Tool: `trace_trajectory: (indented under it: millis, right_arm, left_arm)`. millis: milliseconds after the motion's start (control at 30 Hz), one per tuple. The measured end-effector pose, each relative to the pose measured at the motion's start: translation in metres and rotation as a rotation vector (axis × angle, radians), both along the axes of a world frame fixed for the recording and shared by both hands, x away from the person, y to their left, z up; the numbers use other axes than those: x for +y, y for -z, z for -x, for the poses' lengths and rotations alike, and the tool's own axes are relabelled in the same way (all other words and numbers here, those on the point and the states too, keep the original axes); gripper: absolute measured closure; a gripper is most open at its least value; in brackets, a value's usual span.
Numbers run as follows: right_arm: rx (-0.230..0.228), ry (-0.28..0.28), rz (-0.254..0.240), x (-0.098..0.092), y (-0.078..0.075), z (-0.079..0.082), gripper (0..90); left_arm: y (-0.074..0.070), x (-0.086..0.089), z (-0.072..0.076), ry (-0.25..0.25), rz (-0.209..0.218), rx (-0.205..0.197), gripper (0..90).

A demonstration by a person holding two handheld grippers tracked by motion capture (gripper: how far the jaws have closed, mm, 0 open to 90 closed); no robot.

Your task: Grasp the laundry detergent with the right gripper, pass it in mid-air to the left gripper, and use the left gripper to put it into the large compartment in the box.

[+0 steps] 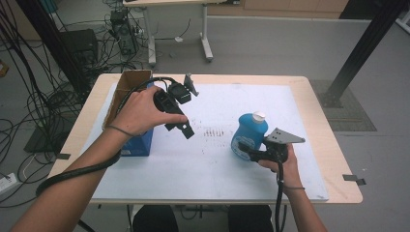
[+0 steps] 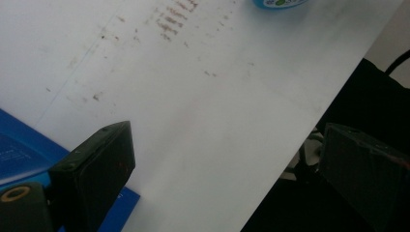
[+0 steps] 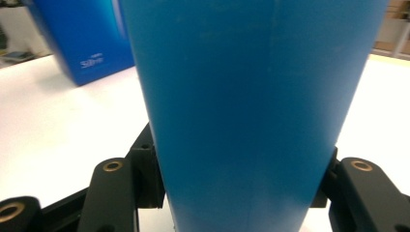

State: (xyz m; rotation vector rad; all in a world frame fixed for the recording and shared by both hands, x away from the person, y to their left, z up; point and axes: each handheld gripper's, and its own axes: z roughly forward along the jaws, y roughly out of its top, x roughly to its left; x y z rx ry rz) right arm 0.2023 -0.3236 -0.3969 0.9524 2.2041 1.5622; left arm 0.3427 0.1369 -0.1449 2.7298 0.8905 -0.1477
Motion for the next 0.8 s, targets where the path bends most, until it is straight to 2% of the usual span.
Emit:
trace_trajectory:
  millis: [100, 167, 233, 300, 500, 600, 700, 767, 800]
  right_arm:
    - [0.008, -0.03, -0.009, -0.001, -0.002, -0.003, 42.0]
    - [0.012, -0.073, -0.024, -0.002, -0.005, -0.008, 41.9]
    - [0.013, -0.091, -0.027, -0.001, -0.006, -0.009, 41.9]
    - [0.012, -0.103, -0.029, -0.001, -0.007, -0.01, 41.9]
    - [0.013, -0.211, -0.029, 0.004, -0.013, -0.022, 41.9]
    - [0.009, -0.243, -0.021, 0.008, -0.017, -0.025, 41.8]
    - [0.005, -0.266, -0.019, 0.011, -0.019, -0.027, 41.8]
    - [0.003, -0.302, -0.02, 0.015, -0.022, -0.031, 41.9]
    - [0.003, -0.311, -0.024, 0.016, -0.022, -0.032, 41.9]
  left_arm:
    - [-0.004, -0.004, 0.003, 0.026, -0.001, -0.004, 6.2]
    - [-0.008, -0.008, 0.007, 0.045, 0.003, -0.014, 6.3]
    - [-0.011, -0.011, 0.011, 0.055, -0.002, -0.038, 7.3]
    - [-0.012, -0.013, 0.01, 0.073, -0.004, -0.027, 8.3]
    - [-0.018, -0.014, 0.015, 0.125, 0.038, -0.043, 7.7]
    - [-0.022, -0.02, 0.019, 0.146, 0.031, -0.063, 8.4]
    - [-0.025, -0.026, 0.02, 0.167, 0.012, -0.06, 7.7]
    - [-0.028, -0.031, 0.02, 0.193, 0.003, -0.056, 7.2]
    - [-0.03, -0.033, 0.022, 0.198, 0.001, -0.065, 7.1]
